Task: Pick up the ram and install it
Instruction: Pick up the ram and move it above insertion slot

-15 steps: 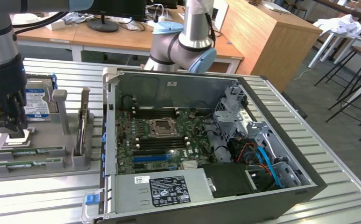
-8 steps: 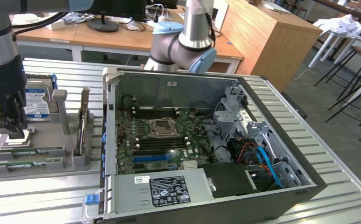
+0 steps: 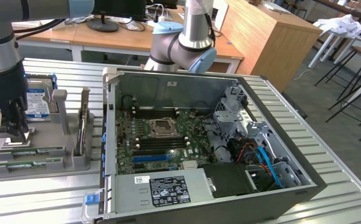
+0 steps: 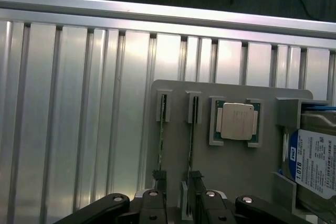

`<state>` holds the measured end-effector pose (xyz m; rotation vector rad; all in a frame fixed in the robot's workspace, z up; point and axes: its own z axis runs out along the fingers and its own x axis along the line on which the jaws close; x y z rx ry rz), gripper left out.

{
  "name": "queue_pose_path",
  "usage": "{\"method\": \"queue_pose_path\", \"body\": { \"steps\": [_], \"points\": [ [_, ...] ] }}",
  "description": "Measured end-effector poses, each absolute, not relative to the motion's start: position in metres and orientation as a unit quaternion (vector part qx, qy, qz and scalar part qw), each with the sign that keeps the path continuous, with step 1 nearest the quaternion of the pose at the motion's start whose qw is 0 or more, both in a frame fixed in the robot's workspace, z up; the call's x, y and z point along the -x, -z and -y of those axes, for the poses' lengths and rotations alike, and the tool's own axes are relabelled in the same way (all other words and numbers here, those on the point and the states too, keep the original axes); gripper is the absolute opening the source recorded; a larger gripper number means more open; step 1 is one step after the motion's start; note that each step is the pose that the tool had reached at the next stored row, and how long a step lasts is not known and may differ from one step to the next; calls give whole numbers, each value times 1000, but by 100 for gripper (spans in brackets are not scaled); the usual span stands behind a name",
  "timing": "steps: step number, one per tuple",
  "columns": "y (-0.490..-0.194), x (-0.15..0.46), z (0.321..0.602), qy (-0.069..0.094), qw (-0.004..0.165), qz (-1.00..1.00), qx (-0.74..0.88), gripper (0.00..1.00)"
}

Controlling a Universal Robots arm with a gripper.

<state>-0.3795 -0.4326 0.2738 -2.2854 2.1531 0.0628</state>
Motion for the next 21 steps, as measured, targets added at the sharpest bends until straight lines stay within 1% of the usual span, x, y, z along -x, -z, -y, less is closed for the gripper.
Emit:
{"method": "queue_pose_path", "body": {
  "steps": [6, 21],
  "points": [
    [-266, 379, 433, -20, 1, -686, 728, 31],
    [-265, 380, 441, -20, 1, -686, 728, 31]
  ]
}}
